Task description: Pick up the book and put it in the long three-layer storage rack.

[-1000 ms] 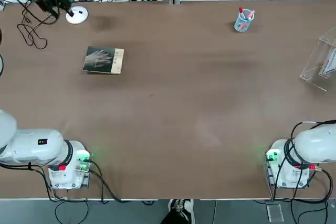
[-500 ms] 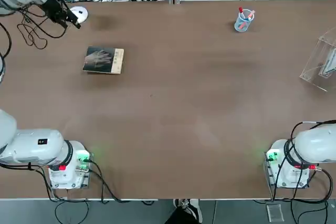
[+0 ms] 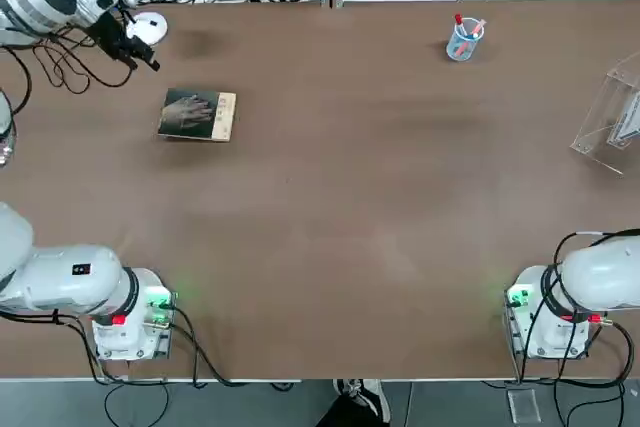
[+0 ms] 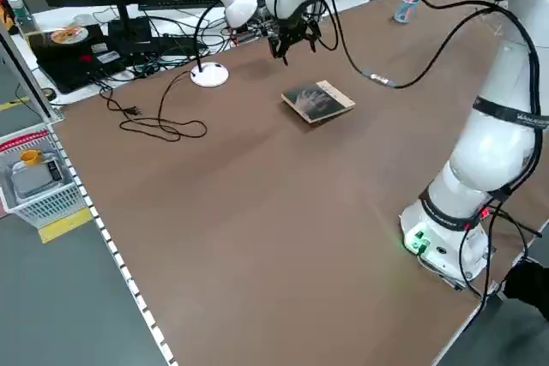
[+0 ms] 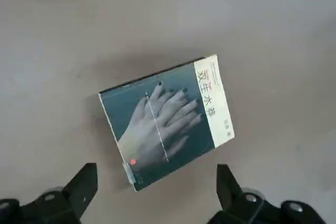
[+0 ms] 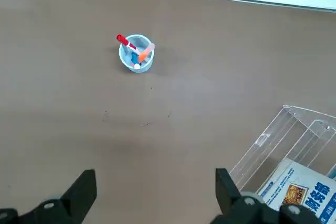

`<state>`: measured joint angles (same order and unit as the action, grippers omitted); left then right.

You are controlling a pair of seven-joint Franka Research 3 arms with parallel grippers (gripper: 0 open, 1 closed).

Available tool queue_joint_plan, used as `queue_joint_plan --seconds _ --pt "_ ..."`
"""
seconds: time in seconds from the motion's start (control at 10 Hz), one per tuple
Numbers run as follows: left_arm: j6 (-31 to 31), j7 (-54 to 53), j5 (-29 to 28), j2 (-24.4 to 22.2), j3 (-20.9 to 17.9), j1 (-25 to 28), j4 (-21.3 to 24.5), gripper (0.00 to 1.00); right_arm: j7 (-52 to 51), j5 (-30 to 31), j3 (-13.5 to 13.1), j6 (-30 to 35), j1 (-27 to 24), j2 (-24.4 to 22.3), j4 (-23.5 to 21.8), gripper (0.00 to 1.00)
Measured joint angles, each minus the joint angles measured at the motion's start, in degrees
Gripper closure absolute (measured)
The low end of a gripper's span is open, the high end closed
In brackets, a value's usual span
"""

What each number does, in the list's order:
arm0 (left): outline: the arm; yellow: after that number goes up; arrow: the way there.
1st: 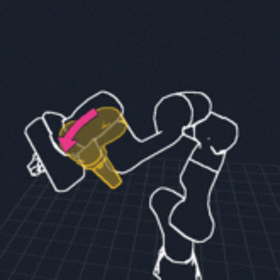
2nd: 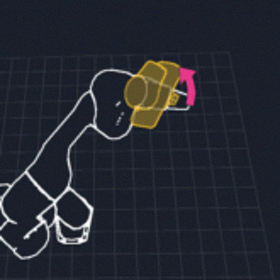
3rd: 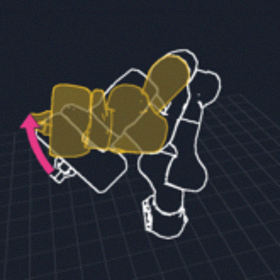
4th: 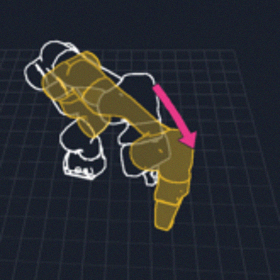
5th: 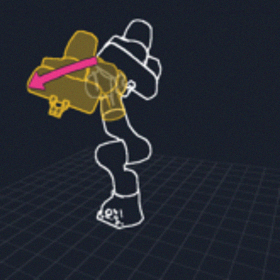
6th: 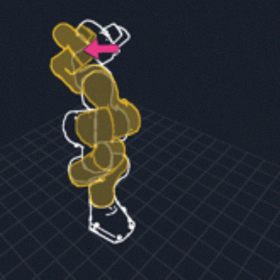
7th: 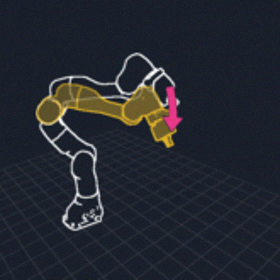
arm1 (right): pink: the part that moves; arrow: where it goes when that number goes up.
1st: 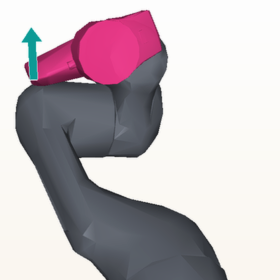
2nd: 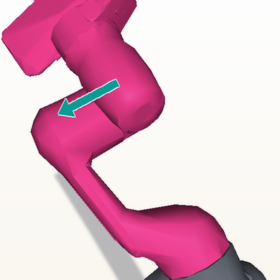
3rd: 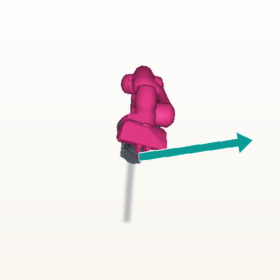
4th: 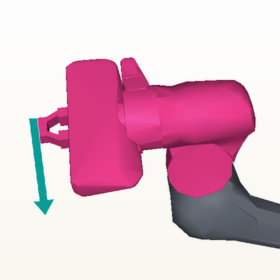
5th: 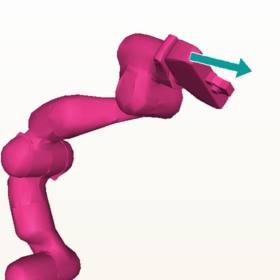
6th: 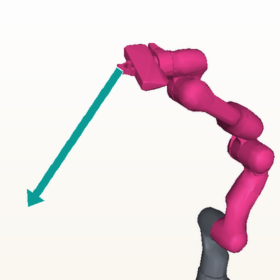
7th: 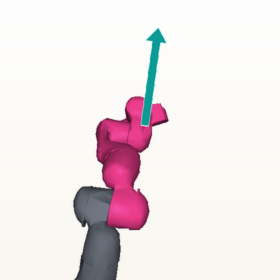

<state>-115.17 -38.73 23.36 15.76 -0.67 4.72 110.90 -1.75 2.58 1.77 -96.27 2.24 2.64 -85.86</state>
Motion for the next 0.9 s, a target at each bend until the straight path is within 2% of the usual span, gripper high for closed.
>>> queue_joint_plan --seconds 0.9 --pt "-1.66 -12.15 8.78 10.80 -0.02 2.88 0.15 0.00 0.00 0.00 -0.01 0.18 -0.01 0.00 0.00 0.00"
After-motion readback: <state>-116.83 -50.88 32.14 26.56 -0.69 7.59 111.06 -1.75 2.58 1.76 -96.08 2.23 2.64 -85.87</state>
